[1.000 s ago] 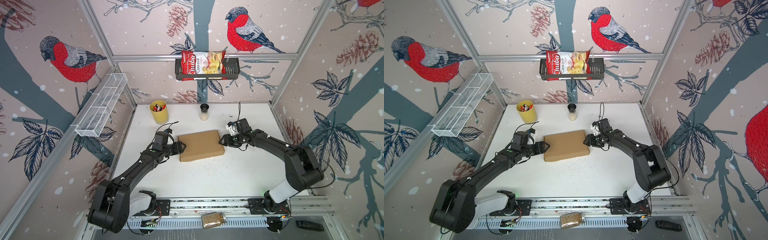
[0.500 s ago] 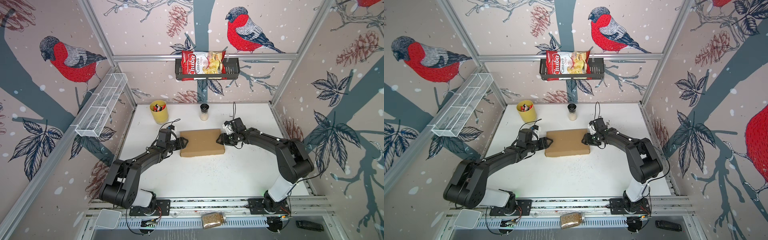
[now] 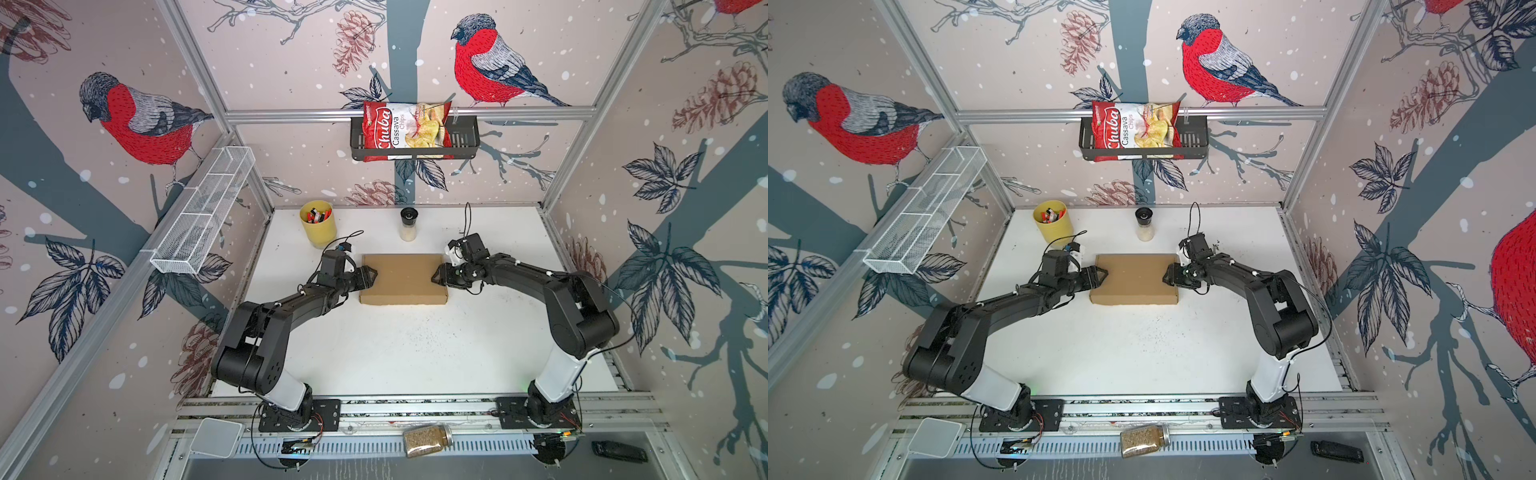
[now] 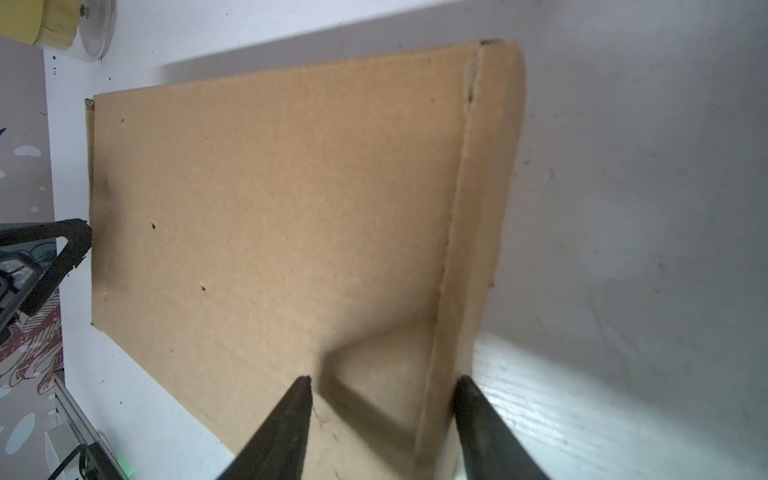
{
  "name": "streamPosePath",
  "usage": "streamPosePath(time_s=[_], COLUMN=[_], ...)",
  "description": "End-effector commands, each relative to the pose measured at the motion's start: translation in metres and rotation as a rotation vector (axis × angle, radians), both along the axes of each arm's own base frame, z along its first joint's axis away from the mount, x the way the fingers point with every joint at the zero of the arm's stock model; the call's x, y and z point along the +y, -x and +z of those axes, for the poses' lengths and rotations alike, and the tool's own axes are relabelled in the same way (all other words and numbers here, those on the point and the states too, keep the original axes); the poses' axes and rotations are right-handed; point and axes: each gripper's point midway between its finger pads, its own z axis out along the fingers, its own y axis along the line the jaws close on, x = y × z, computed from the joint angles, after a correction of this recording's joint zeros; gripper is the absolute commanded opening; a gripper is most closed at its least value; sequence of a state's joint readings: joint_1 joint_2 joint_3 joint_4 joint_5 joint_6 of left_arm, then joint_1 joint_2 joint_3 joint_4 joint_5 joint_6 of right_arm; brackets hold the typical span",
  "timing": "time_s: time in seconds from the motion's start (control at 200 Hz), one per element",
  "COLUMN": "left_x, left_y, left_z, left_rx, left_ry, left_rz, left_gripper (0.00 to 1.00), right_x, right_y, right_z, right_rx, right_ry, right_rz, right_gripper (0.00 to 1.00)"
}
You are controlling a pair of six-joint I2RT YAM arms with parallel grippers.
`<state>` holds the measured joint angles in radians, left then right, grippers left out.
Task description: Fold the paper box
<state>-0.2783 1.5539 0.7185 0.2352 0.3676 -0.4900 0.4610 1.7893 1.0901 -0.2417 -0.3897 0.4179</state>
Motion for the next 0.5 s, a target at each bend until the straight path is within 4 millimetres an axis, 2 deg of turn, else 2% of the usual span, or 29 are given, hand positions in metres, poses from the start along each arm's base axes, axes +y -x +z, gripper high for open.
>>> streamPosePath(time_s=[0.0, 0.105, 0.235, 0.395, 0.495], left_x=[0.004, 0.017, 0.032, 0.060, 0.073], left_y=[0.021, 0.011, 0.000, -0.005, -0.002], left_z=[-0.013, 0.003, 0.039, 0.091, 0.124], left_rx=[0.113, 0.071, -0.037, -0.221, -0.396], left_ry=[-0.033, -0.099, -0.149, -0.227, -0.276], left_rz=[-0.048, -0.008, 0.066, 0.194, 0.226], left_gripper=[0.66, 0.69, 0.72, 0.72, 0.73], right_x=[0.009, -0.004, -0.027, -0.076, -0.111], right_y=[-0.005, -0.014, -0.033, -0.062, -0.072], right_z=[0.018, 0.037, 0.072, 0.132, 0.172], right_rx=[-0.030, -0.082, -0.179, -0.372, -0.518], right_ry=[-0.087, -0.099, -0.089, -0.052, -0.014], right_rz=[0.035, 0.023, -0.035, -0.203, -0.351], right_gripper=[0.58, 0.64, 0.73, 0.76, 0.76])
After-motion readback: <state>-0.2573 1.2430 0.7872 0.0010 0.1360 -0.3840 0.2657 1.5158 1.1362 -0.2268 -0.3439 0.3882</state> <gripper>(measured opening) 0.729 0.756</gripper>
